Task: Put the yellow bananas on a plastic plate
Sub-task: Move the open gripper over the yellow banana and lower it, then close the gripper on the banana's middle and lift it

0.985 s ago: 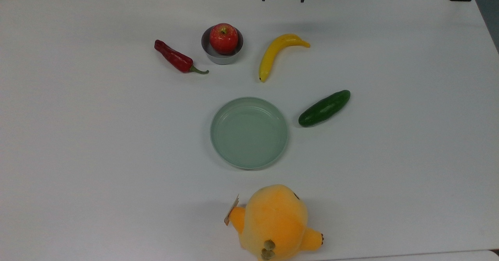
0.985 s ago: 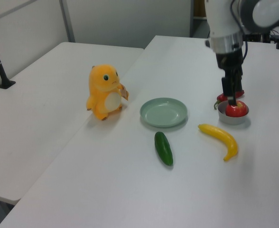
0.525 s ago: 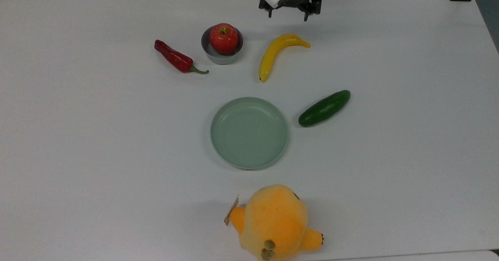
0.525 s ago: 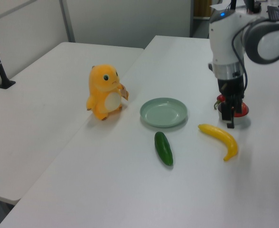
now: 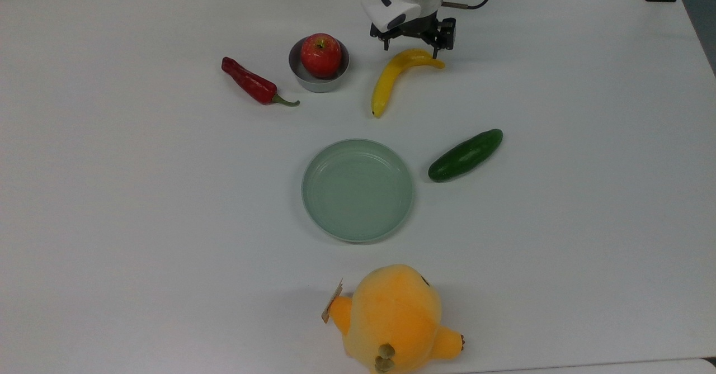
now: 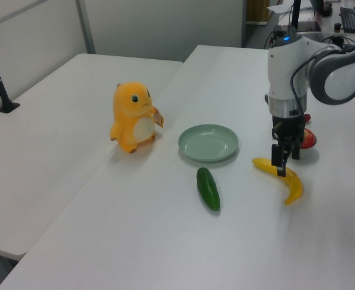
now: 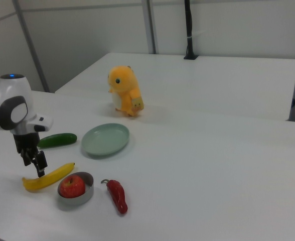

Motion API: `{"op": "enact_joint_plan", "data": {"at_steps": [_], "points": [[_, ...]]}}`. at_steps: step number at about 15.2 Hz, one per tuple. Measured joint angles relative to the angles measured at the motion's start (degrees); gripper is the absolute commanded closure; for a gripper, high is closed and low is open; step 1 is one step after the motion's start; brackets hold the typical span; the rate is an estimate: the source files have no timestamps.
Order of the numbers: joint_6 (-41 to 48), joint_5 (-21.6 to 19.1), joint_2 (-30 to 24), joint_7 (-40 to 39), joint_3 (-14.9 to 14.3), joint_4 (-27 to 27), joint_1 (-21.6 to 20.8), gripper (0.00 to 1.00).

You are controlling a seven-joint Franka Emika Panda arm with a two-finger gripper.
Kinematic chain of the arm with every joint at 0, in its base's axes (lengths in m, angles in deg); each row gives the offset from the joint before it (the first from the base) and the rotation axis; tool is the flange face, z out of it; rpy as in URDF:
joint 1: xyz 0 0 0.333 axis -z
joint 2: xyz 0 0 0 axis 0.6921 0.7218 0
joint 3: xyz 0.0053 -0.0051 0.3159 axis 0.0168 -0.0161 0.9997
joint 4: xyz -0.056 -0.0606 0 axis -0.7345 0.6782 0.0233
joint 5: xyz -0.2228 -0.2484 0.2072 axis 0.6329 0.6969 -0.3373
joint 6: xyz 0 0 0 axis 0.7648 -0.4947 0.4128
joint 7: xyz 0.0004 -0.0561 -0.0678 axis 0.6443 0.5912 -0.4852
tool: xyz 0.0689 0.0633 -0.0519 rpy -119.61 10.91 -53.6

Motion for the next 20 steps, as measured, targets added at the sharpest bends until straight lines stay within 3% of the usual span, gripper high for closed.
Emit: {"op": "enact_joint_plan", "data": {"at_steps": [8, 14, 17, 20], "points": [[-3.1, 0.0, 0.8, 1.1, -0.1, -2.6, 0.3, 0.03], [-3.1, 0.0, 1.9, 3.9, -0.1, -2.6, 0.7, 0.26], [-3.1, 0.0, 2.1, 4.1, -0.1, -2.6, 0.7, 0.44], [-3.1, 0.0, 2.2, 4.2, -0.1, -2.6, 0.7, 0.70]]}}
